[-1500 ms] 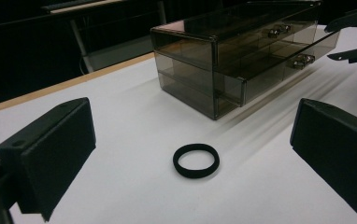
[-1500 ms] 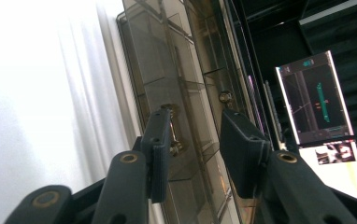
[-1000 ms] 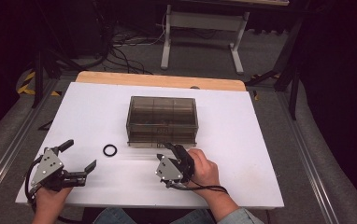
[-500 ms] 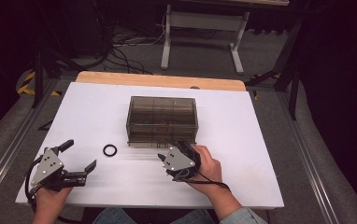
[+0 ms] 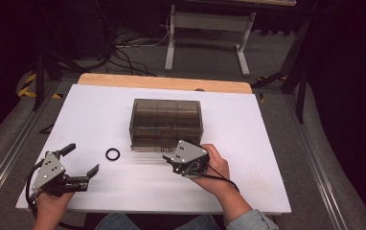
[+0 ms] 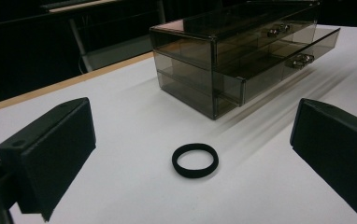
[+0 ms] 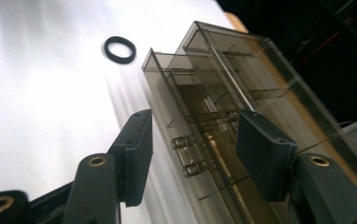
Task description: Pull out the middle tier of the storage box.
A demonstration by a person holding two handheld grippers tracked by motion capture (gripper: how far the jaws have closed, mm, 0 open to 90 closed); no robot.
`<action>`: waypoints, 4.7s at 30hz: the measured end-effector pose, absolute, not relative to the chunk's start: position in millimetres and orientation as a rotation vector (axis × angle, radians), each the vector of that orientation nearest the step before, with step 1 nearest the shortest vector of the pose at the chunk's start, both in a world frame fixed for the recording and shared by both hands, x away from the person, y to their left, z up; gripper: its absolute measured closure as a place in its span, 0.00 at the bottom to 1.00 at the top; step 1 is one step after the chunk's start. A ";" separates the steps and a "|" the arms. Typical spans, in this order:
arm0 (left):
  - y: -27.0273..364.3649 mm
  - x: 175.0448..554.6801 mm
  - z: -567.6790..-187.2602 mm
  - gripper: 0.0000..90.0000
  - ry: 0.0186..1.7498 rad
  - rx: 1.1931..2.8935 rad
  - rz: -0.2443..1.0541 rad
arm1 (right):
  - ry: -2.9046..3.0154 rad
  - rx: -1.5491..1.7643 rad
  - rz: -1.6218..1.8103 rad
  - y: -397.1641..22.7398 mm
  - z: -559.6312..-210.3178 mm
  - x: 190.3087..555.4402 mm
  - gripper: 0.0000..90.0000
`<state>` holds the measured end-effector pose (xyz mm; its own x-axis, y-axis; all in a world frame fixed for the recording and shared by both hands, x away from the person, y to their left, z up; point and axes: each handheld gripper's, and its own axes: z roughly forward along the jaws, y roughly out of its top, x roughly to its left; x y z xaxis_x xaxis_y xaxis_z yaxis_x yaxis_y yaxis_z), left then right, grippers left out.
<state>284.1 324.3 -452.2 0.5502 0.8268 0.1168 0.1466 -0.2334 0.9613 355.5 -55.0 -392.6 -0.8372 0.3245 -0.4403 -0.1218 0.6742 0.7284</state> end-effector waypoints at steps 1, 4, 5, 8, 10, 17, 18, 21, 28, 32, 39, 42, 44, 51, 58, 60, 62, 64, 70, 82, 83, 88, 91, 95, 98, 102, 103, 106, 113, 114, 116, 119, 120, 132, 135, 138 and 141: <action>324.3 284.1 -452.2 0.01 0.820 1.712 0.791 | 2.351 0.156 1.073 -55.2 -391.7 357.8 0.52; 324.5 284.0 -452.2 0.01 0.821 1.711 0.791 | 2.405 0.156 1.075 -56.0 -388.7 365.6 0.51; 324.6 284.1 -452.2 0.01 0.822 1.710 0.791 | 2.415 0.155 1.074 -56.5 -387.5 367.7 0.51; 324.6 284.3 -452.3 0.01 0.820 1.713 0.789 | 2.468 0.154 1.075 -57.9 -385.0 374.9 0.51; 324.4 284.3 -452.3 0.01 0.819 1.714 0.789 | 2.491 0.156 1.080 -58.5 -384.5 379.0 0.51; 324.3 284.3 -452.3 0.01 0.818 1.715 0.788 | 2.564 0.195 1.097 -62.5 -385.7 392.7 0.51; 324.4 284.4 -452.3 0.01 0.817 1.717 0.790 | 2.572 0.203 1.096 -62.5 -385.9 393.6 0.51; 324.1 284.5 -452.4 0.01 0.816 1.718 0.788 | 2.603 0.204 1.083 -61.7 -386.8 397.7 0.51; 324.3 284.5 -452.4 0.01 0.817 1.717 0.787 | 2.669 0.200 1.043 -57.1 -389.1 404.7 0.51; 324.3 284.5 -452.4 0.01 0.816 1.718 0.789 | 2.698 0.211 1.020 -55.5 -391.6 409.2 0.51; 324.1 284.7 -452.5 0.01 0.816 1.719 0.787 | 2.751 0.237 0.967 -52.6 -395.8 417.2 0.51; 323.6 284.6 -452.5 0.01 0.817 1.718 0.788 | 2.758 0.237 0.949 -51.2 -398.1 419.0 0.51; 323.8 284.7 -452.5 0.01 0.817 1.719 0.788 | 2.760 0.240 0.938 -50.7 -399.6 420.2 0.52; 323.7 284.9 -452.7 0.01 0.818 1.718 0.786 | 2.767 0.240 0.915 -49.7 -402.6 422.3 0.52; 323.3 284.9 -452.7 0.01 0.818 1.720 0.786 | 2.768 0.219 0.890 -46.6 -403.7 422.3 0.53; 323.2 284.8 -452.7 0.01 0.818 1.721 0.786 | 2.770 0.205 0.880 -45.2 -404.6 422.1 0.54; 323.3 284.8 -452.7 0.01 0.819 1.720 0.785 | 2.761 0.212 0.876 -43.6 -406.2 421.5 0.55; 323.5 285.0 -452.8 0.01 0.819 1.718 0.785 | 2.761 0.201 0.859 -42.3 -407.5 422.2 0.55; 323.5 285.0 -452.9 0.01 0.818 1.719 0.784 | 2.761 0.187 0.832 -38.8 -411.5 423.1 0.58; 323.4 284.9 -452.8 0.01 0.818 1.722 0.784 | 2.761 0.151 0.747 -34.5 -418.0 425.7 0.66; 323.4 285.0 -452.8 0.01 0.817 1.721 0.784 | 2.755 0.156 0.744 -33.8 -418.6 425.5 0.67; 323.4 285.1 -452.8 0.01 0.816 1.725 0.783 | 2.747 0.150 0.712 -31.8 -420.0 425.1 0.72; 323.6 285.1 -452.8 0.01 0.817 1.724 0.782 | 2.734 0.171 0.717 -31.1 -420.0 424.7 0.74; 323.6 285.1 -452.8 0.01 0.817 1.724 0.782 | 2.730 0.179 0.714 -30.9 -420.0 423.8 0.74; 323.5 285.0 -452.8 0.01 0.816 1.724 0.782 | 2.728 0.178 0.715 -30.8 -419.9 423.8 0.74; 323.5 285.0 -452.8 0.01 0.817 1.724 0.782 | 2.722 0.174 0.722 -30.6 -420.1 423.4 0.74; 323.5 285.0 -452.7 0.01 0.817 1.723 0.782 | 2.721 0.166 0.721 -30.7 -420.0 423.5 0.74; 323.5 285.0 -452.8 0.01 0.815 1.722 0.781 | 2.723 0.150 0.715 -30.8 -419.9 423.7 0.74; 323.8 284.9 -452.8 0.01 0.816 1.721 0.781 | 2.725 0.155 0.708 -30.9 -418.3 420.0 0.75; 323.8 284.9 -452.8 0.01 0.816 1.721 0.781 | 2.734 0.146 0.700 -31.2 -417.7 419.5 0.75; 323.6 284.9 -452.8 0.01 0.815 1.721 0.781 | 2.729 0.148 0.709 -31.5 -417.0 417.7 0.75; 323.6 285.0 -452.7 0.01 0.815 1.721 0.781 | 2.729 0.143 0.710 -32.4 -415.1 415.0 0.75; 323.6 284.9 -452.7 0.01 0.815 1.721 0.781 | 2.739 0.148 0.713 -32.7 -414.6 414.0 0.75; 323.3 285.0 -452.7 0.01 0.816 1.724 0.780 | 2.749 0.126 0.717 -35.0 -411.8 401.3 0.75; 323.4 285.0 -452.7 0.01 0.817 1.722 0.779 | 2.741 0.155 0.731 -34.6 -412.4 398.1 0.75; 323.1 285.1 -452.8 0.01 0.814 1.722 0.779 | 2.755 0.135 0.709 -34.8 -412.8 396.0 0.75; 323.1 285.1 -452.7 0.01 0.813 1.723 0.778 | 2.755 0.138 0.718 -35.0 -414.3 394.7 0.75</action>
